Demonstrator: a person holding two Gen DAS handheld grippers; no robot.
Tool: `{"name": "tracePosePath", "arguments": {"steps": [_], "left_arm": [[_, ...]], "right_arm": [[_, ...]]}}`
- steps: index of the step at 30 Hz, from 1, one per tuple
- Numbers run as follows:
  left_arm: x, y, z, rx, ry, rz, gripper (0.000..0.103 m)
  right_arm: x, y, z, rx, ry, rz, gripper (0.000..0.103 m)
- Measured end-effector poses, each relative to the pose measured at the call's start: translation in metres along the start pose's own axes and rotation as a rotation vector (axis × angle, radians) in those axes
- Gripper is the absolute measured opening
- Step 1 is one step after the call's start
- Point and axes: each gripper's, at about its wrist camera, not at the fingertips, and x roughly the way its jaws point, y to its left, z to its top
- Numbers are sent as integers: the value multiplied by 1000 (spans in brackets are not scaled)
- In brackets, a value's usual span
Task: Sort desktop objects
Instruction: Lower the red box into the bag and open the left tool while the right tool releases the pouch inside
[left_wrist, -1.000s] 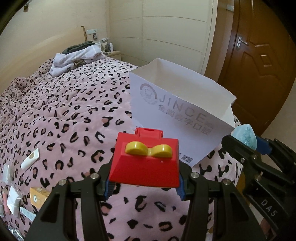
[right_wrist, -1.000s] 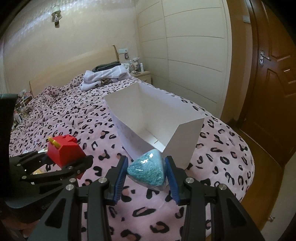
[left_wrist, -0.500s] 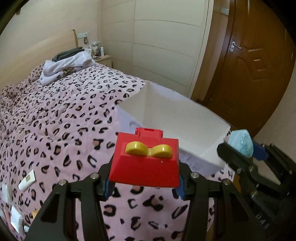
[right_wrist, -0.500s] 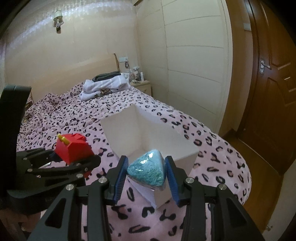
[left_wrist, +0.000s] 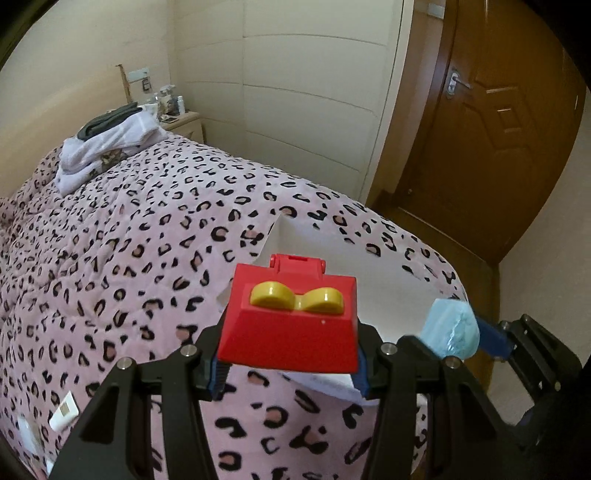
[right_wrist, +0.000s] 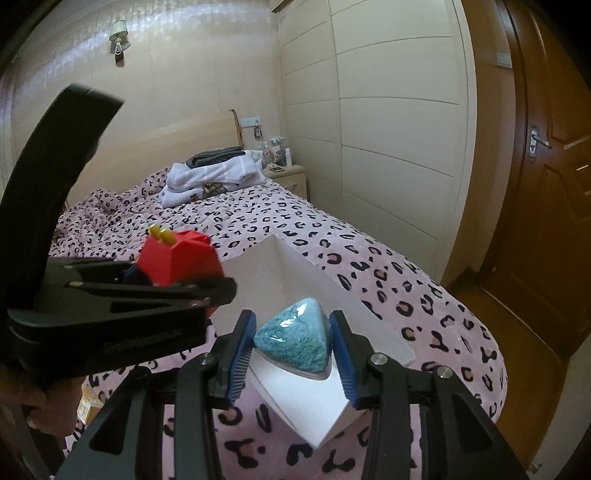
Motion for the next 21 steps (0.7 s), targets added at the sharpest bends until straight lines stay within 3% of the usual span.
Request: {"name": "tracePosePath", "arguments": {"steps": [10, 21], "left_arm": [[31, -8, 24, 31, 19, 6, 53], [63, -11, 14, 21, 61, -5, 53]], "right_arm": [[30, -4, 7, 11, 27, -32, 42], [59, -8, 0, 8, 74, -30, 42]]}}
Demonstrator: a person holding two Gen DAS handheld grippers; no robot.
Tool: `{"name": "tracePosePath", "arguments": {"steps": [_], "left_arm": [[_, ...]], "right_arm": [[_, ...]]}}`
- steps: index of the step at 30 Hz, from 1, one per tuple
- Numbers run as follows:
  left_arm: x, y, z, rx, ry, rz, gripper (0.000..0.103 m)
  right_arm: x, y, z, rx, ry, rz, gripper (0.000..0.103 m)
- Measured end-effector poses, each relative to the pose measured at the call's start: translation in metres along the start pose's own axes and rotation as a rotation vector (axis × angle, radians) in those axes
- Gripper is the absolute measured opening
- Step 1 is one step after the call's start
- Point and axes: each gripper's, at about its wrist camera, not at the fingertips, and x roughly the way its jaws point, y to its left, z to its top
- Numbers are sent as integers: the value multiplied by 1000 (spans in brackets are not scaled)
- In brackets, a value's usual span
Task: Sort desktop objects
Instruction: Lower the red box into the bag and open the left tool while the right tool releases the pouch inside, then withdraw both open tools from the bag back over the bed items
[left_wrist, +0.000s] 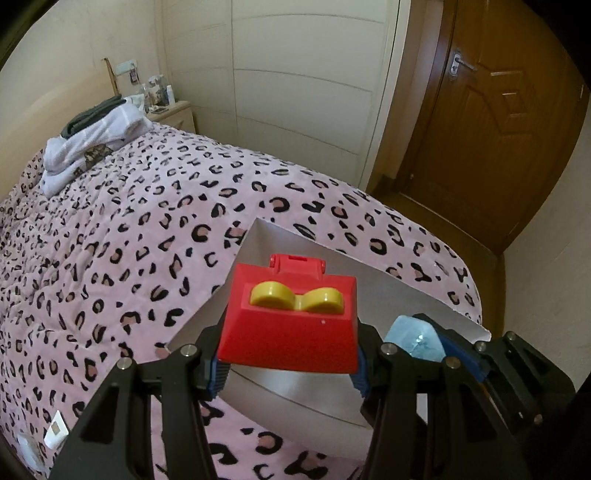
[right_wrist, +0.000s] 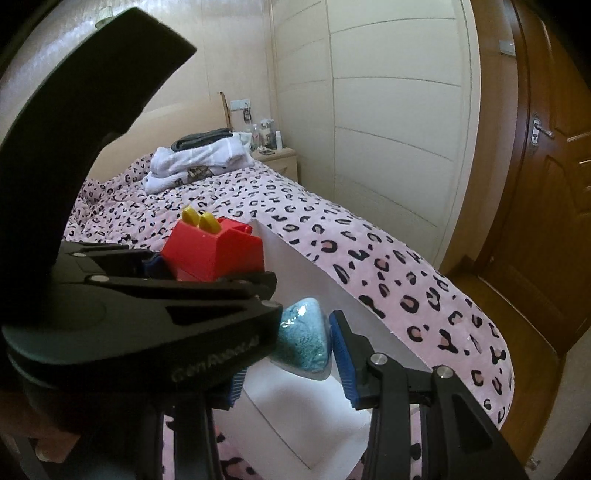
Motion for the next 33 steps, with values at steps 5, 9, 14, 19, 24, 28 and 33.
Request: {"name": "tracePosePath", "arguments": {"steps": [5, 9, 14, 19, 24, 28, 33], "left_arm": [[12, -1, -4, 13, 19, 8, 53], [21, 1, -6, 13, 34, 5, 53], [26, 1, -6, 25, 41, 10, 53], [23, 5, -5, 13, 34, 11, 63], [15, 9, -2, -2, 11, 4, 79], [9, 11, 1, -10, 8, 17, 79], [-7, 18, 3, -39, -17, 26, 79]], "right_arm": [[14, -2, -4, 3, 30, 9, 42], [24, -6, -9, 11, 51, 20, 42], [27, -8, -9, 3, 63, 21, 42], [24, -7, -8, -9, 73, 30, 42], [20, -4, -6, -32, 74, 15, 45], [14, -4, -2, -28, 69, 20, 46], [4, -4, 2, -24, 58, 20, 47]]}}
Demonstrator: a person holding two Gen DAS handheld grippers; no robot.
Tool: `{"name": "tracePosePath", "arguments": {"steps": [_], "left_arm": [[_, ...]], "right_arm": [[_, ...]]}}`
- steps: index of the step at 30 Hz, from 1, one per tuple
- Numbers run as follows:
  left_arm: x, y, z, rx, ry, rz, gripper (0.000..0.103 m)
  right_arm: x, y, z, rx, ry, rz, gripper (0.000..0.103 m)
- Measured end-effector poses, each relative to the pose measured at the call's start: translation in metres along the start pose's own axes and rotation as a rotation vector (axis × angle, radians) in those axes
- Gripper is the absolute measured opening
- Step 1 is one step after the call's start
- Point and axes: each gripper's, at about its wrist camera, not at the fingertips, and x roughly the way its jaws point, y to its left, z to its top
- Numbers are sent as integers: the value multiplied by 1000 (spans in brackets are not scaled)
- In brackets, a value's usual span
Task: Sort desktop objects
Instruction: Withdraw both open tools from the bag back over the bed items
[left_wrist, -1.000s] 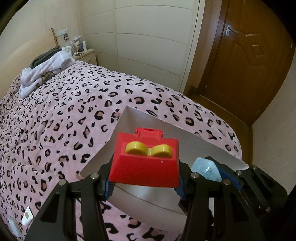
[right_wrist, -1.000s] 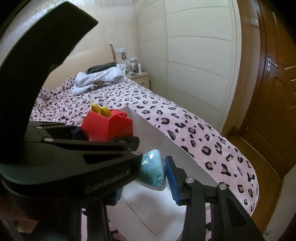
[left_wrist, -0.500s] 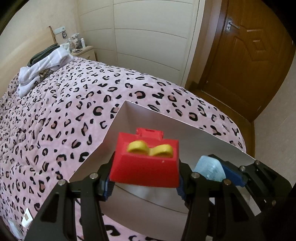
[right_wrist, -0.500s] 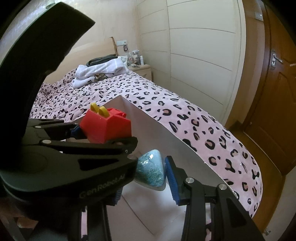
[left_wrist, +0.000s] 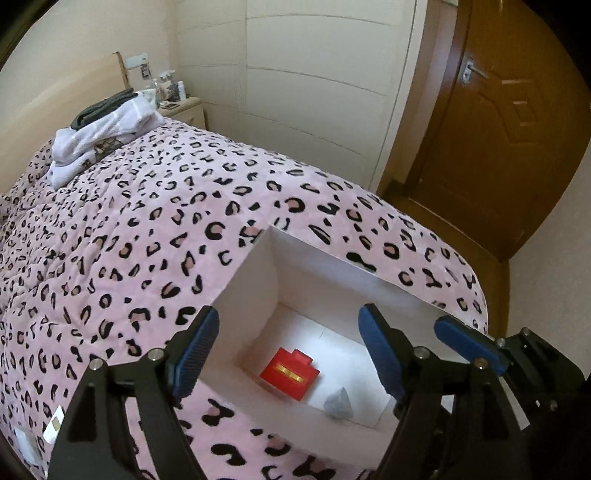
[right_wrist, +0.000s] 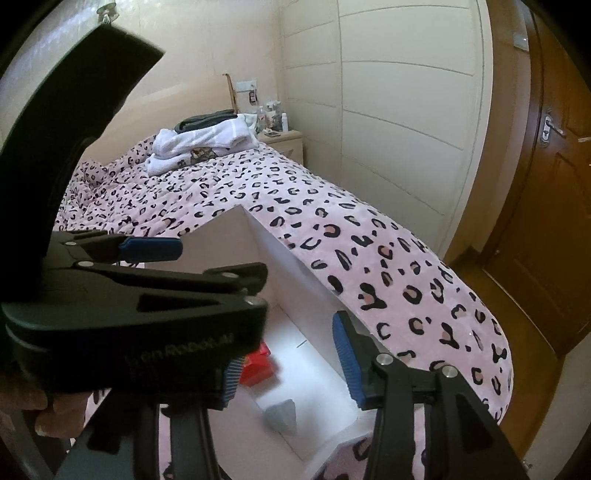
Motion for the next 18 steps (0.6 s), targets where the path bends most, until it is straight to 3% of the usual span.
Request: {"name": "tracePosePath", "arguments": {"steps": [4, 11, 18], "left_arm": [[-23, 3, 4, -14, -54, 18, 79], [-66, 17, -7, -42, -80, 20, 80], [-101, 55, -72, -135, -71, 90, 80]], "right_arm": [[-12, 1, 4, -1, -20, -2, 47], [-37, 6, 6, 10, -47, -5, 47], [-58, 31, -10, 0, -42, 20, 47]]}}
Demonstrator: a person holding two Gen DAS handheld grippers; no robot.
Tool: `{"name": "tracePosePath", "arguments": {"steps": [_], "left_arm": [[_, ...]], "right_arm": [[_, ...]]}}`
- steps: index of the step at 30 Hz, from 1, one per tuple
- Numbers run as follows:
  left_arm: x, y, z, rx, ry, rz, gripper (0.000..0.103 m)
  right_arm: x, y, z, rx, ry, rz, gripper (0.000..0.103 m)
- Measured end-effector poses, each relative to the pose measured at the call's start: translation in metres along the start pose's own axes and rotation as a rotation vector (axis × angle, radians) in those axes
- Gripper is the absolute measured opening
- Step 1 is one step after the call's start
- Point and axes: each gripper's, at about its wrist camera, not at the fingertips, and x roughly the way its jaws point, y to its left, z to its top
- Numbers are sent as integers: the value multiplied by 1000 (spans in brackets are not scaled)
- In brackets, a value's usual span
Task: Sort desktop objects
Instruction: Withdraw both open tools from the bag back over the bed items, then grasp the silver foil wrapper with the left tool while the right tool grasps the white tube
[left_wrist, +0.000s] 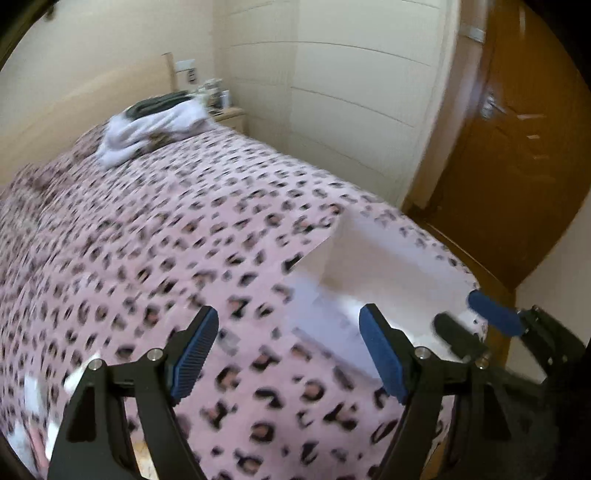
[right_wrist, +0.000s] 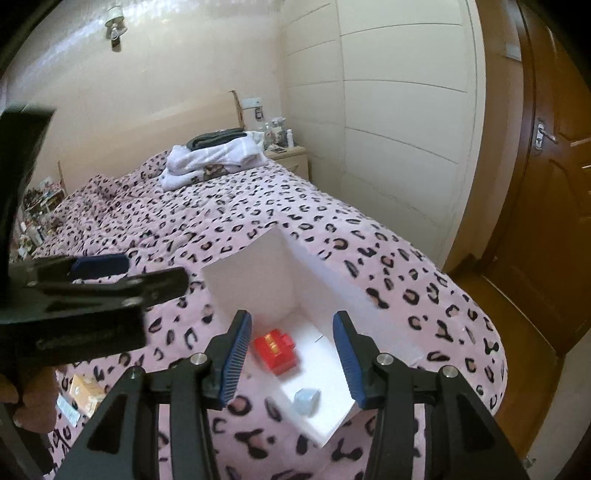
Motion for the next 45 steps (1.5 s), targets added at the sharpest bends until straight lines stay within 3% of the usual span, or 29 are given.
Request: {"name": "tracePosePath", "arguments": {"steps": [10, 19, 36, 41, 45], "left_arm": [[-45, 90, -110, -134, 9, 207, 80], [-86, 170, -201, -309, 39, 305, 80], [-186, 257, -338, -591, 21, 507, 80], [-218, 282, -387, -695, 2, 572, 92], [-236, 303, -421, -758, 2, 625, 94]], "right_arm": [[-5, 71, -47, -49, 64, 98, 47], [-10, 160, -87, -145, 115, 212, 47], [-49, 289, -144, -280, 154, 407, 47], [-53, 310, -166, -302, 165, 450, 47], [-54, 329, -180, -347, 164, 469, 47]]}}
